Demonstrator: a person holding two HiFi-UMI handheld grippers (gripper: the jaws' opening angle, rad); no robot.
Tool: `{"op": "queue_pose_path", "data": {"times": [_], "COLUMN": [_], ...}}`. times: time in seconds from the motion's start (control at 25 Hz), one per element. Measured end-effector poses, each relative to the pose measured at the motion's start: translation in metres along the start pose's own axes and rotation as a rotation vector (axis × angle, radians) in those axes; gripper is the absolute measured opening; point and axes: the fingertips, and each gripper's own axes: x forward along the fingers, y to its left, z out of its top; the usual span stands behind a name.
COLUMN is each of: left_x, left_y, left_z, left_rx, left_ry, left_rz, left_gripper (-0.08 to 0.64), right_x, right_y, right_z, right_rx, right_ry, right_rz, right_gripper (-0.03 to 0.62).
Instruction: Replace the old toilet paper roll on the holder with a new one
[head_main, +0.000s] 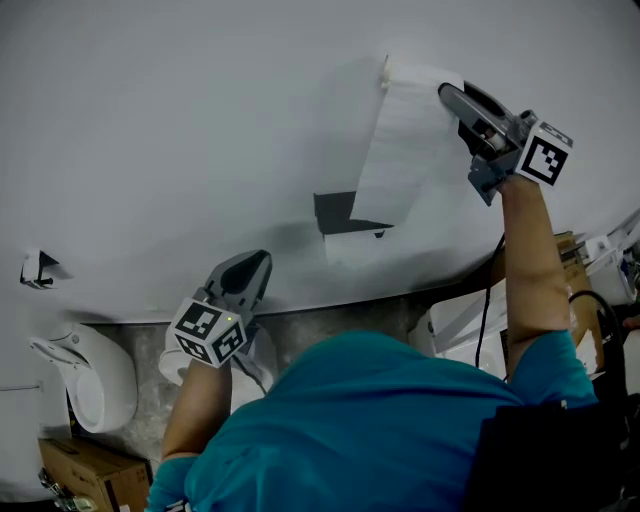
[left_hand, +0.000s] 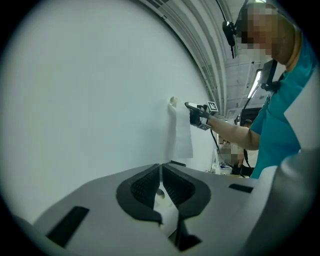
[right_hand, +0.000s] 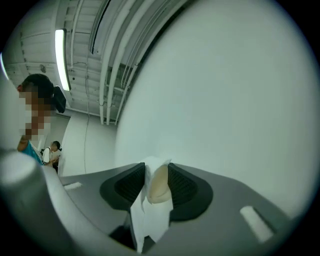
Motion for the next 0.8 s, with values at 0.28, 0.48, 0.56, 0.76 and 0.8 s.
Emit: {"op": "queue_pose_path", "data": {"times": [0.28,0.48,0.56,0.76,0.8], "left_x": [-0.008,-0.003,-0.002,0.001,0.001], "left_y": [0.013,0.01,0.008,0.01,0.01], "left_z": [-0.013,-0.021,-0.025,-0.032,-0.033], "left_rx": [0.0,-0.004,-0.008,-0.026,-0.029], "left_ry": [0.028,0.049,0.059,0.079,0.082], "left_rz": [-0.007,-0.034,-0.047,-0.067,-0.068], "left_gripper": [0.025,0.025,0.026,0.025,0.026], "right_x": [0.031,0.028,0.025,0.023,0.023], "right_y": [0.023,0.032,0.033,0.028,0.027], "right_z": [-0.034,-0.106,-0.138,-0.205,-0.216], "right_rx": [-0.009,0.084,0.14,0.269,0.295], "right_ry": [0.023,0.114,0.154,0.273,0.299], "right_rz": [0.078,0.111,0.108,0.082,0.078], "right_gripper": [0.146,0.146,0.146,0.147,0.149]}}
